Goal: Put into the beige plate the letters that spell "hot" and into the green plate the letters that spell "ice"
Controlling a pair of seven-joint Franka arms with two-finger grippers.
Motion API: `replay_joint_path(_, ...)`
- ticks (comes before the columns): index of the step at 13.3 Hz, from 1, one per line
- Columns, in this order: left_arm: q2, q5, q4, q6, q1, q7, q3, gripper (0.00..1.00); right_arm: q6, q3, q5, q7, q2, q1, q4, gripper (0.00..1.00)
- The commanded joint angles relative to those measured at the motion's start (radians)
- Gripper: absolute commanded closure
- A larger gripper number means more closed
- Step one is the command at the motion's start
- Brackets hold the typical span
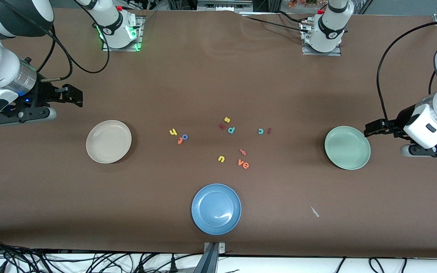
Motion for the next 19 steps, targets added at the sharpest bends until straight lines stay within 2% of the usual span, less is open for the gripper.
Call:
replay_joint_path(1,-0.001,0.047,0.004,-0.003,0.0,0.05,-0.003,0.0,-0.027,-0.001,0.017,0.008,0.001,-0.005,0.027,0.0)
replay_joint_path(19,0.003,0.032,0.005,0.003,0.009,0.063,-0.005,0.0,-0.027,0.001,0.025,-0.009,0.01,-0.006,0.025,0.0)
